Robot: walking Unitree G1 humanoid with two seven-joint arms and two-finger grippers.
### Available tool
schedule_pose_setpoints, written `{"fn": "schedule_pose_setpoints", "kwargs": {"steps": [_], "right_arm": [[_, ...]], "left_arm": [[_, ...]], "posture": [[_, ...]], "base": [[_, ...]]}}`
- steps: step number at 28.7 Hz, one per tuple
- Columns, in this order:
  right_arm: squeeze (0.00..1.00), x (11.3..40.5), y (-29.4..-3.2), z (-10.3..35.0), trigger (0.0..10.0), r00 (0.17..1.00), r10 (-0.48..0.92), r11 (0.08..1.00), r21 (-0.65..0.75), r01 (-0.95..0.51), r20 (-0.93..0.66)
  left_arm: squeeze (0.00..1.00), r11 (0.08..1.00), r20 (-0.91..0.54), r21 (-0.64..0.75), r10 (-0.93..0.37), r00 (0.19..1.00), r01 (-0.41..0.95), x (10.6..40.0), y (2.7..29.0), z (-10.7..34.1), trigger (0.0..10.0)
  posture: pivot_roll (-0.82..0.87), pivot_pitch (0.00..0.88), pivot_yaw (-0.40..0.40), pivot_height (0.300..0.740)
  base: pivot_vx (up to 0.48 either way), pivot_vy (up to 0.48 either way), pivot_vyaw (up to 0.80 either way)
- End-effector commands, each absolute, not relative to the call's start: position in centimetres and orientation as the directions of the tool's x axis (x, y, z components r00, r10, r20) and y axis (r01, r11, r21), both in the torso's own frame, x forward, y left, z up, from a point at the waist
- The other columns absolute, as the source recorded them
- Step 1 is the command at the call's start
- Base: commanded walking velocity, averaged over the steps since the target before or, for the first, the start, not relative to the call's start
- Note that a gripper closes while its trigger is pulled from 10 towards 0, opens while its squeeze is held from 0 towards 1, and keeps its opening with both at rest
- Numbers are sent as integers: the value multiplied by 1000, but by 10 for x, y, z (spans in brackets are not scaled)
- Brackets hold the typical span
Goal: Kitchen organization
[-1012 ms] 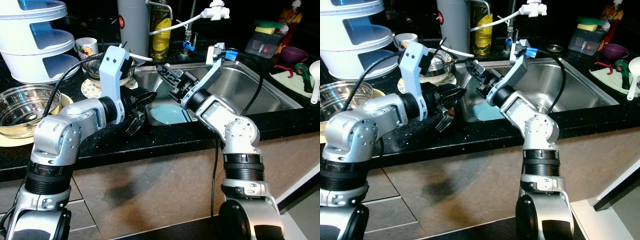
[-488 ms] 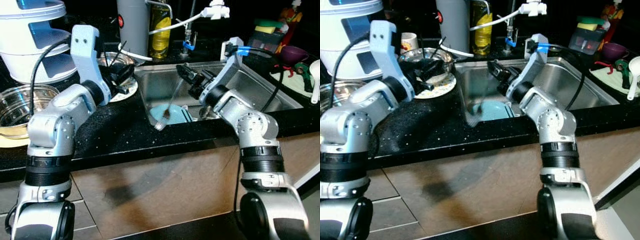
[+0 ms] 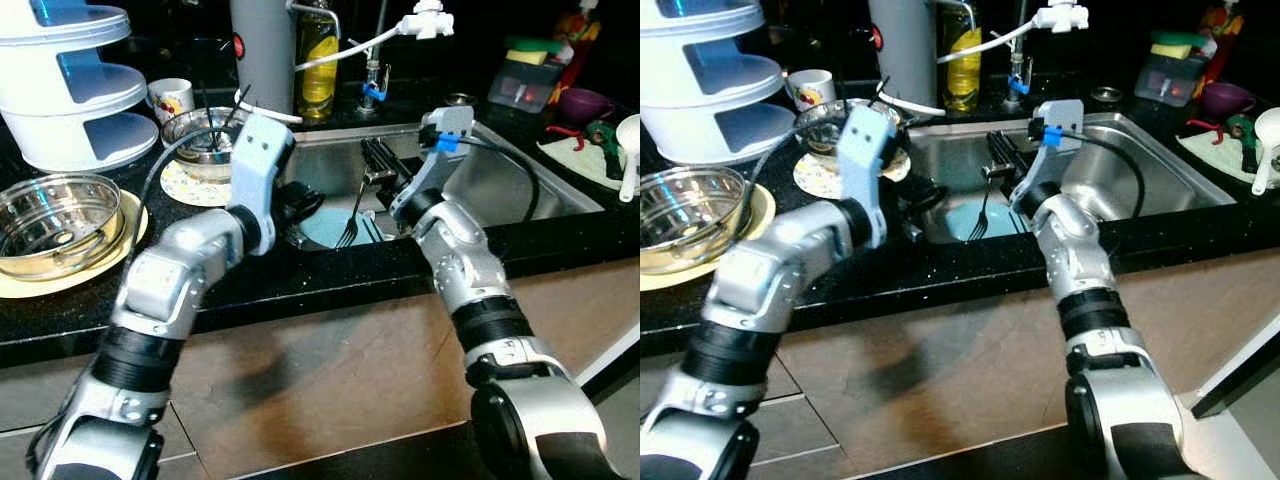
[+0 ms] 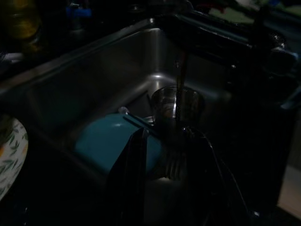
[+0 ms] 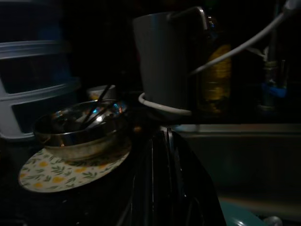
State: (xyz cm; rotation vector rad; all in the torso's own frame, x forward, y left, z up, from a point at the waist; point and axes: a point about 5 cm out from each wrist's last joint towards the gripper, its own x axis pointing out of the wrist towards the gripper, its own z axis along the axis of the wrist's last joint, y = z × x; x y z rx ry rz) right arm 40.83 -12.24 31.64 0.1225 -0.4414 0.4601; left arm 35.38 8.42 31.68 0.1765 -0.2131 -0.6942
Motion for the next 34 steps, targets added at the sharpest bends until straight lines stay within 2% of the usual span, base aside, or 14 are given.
{"fn": "schedule_pose_setpoints", "kwargs": {"steps": [1, 5, 11, 16, 25, 28, 30, 34], "right_arm": [[0, 414, -123, 281, 10000, 863, 396, 904, 33, -427, 315], [0, 415, -123, 282, 10000, 860, 384, 908, 30, -417, 337], [0, 415, -135, 331, 10000, 802, 340, 900, 79, -429, 492], [0, 415, -144, 358, 10000, 777, 328, 866, 157, -475, 538], [0, 410, -158, 385, 10000, 736, 298, 868, 149, -474, 607], [0, 407, -161, 394, 10000, 715, 289, 888, 101, -449, 637], [0, 410, -147, 375, 10000, 733, 359, 905, -24, -425, 578], [0, 410, -140, 358, 10000, 728, 380, 905, -67, -420, 571]], "left_arm": [[0, 744, 133, 268, -658, 741, 613, 357, 77, 316, 10000], [0, 742, 130, 287, -657, 743, 606, 359, 75, 315, 10000], [0, 756, 158, 309, -640, 752, 578, 360, 83, 323, 10000], [0, 774, 190, 277, -625, 757, 570, 361, 94, 330, 10000], [0, 793, 224, 269, -604, 765, 547, 362, 108, 339, 10000], [0, 796, 228, 273, -599, 767, 540, 362, 109, 339, 10000], [0, 778, 219, 279, -622, 752, 562, 361, 100, 335, 10000], [0, 760, 218, 283, -645, 732, 586, 360, 92, 334, 10000]], "posture": [[83, 251, 23, 740], [92, 263, 27, 740], [99, 271, 28, 740], [100, 272, 22, 740], [97, 276, 14, 740], [89, 276, 11, 740], [87, 279, 15, 740], [88, 283, 18, 740]], "base": [[0, 0, 0], [0, 0, 0], [0, 0, 0], [0, 0, 0], [0, 0, 0], [0, 0, 0], [0, 0, 0], [0, 0, 0]]}}
